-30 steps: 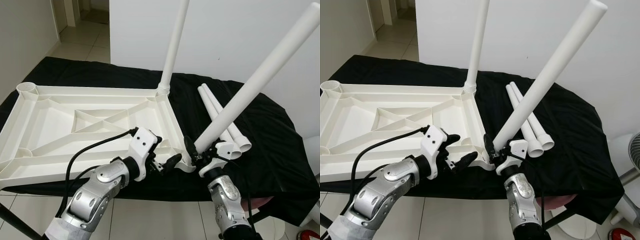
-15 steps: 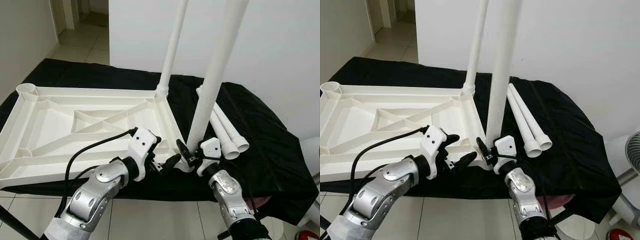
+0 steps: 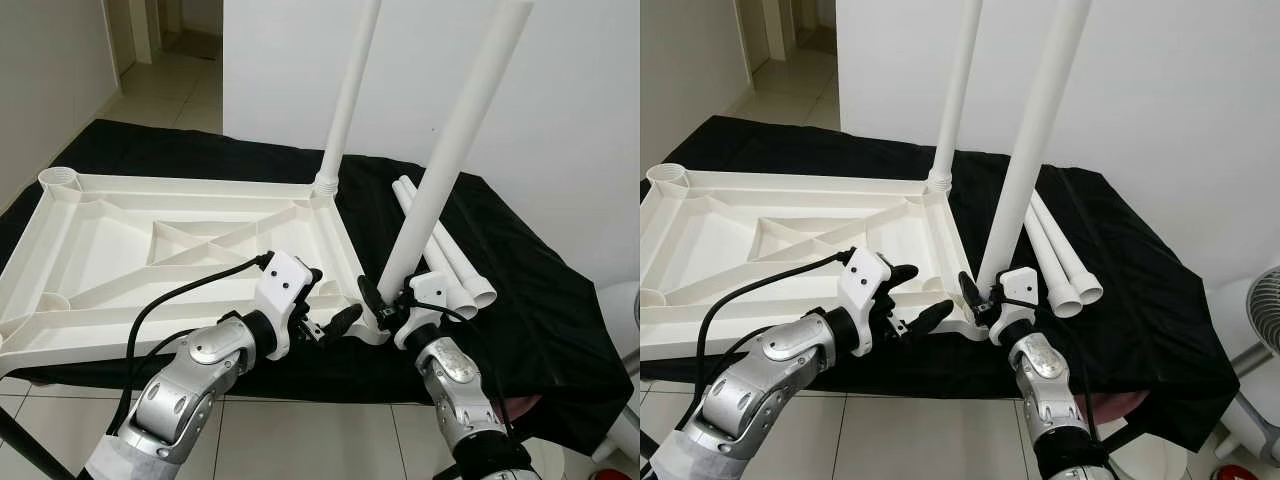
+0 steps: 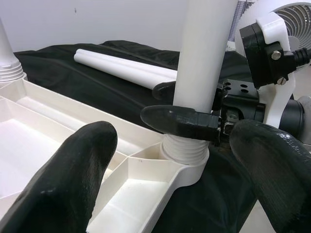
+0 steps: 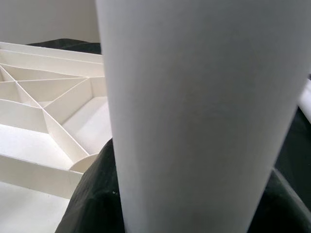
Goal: Building children table
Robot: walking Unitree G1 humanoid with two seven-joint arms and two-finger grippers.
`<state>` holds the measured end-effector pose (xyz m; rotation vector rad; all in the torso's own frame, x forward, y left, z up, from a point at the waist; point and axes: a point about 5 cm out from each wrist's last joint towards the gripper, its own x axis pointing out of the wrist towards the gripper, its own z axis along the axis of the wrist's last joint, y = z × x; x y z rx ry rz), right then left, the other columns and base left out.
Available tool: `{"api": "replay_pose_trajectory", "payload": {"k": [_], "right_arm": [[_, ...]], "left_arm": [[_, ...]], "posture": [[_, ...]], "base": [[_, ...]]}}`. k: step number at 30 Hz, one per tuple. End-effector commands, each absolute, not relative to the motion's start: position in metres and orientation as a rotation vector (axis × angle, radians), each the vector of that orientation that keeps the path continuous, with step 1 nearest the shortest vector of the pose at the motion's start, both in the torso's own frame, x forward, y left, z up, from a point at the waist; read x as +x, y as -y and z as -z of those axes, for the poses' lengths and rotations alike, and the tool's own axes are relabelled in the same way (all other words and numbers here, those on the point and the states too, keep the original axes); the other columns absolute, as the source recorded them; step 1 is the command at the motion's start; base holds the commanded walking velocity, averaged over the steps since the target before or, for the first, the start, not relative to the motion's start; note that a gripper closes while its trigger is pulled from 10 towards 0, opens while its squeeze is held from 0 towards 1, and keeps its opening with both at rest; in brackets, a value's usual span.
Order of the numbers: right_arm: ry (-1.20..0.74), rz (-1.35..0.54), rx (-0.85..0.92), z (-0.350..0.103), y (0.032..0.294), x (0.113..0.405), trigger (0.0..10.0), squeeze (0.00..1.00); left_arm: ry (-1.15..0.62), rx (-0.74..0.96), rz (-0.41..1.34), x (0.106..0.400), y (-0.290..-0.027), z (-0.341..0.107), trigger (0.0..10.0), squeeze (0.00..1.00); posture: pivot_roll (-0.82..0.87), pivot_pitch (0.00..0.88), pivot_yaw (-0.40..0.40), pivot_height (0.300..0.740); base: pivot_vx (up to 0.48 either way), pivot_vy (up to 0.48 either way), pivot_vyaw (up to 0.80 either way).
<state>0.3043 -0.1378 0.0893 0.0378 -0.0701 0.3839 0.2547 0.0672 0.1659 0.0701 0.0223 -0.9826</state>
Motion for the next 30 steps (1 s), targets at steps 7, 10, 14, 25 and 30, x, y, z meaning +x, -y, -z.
{"api": "replay_pose_trajectory", "payload": {"k": [7, 10, 14, 25, 30], "right_arm": [[-0.171, -0.268, 0.088, -0.042, 0.158, 0.286, 10.0, 0.0], [-0.174, -0.249, 0.098, -0.041, 0.16, 0.286, 10.0, 0.0], [-0.189, -0.203, 0.138, -0.038, 0.163, 0.286, 10.0, 0.0], [-0.197, -0.188, 0.154, -0.036, 0.165, 0.285, 10.0, 0.0], [-0.2, -0.182, 0.158, -0.035, 0.166, 0.285, 10.0, 0.0]], "left_arm": [[-0.026, 0.072, 1.012, 0.25, -0.066, -0.167, 10.0, 0.0], [-0.027, 0.074, 1.011, 0.25, -0.066, -0.167, 10.0, 0.0], [-0.028, 0.076, 1.011, 0.25, -0.067, -0.167, 10.0, 0.0], [-0.031, 0.076, 1.01, 0.25, -0.068, -0.167, 10.0, 0.0], [-0.032, 0.077, 1.009, 0.249, -0.068, -0.167, 10.0, 0.0]], "posture": [[0.04, 0.0, -0.136, 0.74], [0.04, 0.0, -0.136, 0.74], [0.04, 0.0, -0.136, 0.74], [0.04, 0.0, -0.135, 0.74], [0.04, 0.0, -0.135, 0.74]], "base": [[0.0, 0.0, 0.0], [0.0, 0.0, 0.0], [0.0, 0.0, 0.0], [0.0, 0.0, 0.0], [0.0, 0.0, 0.0]]}}
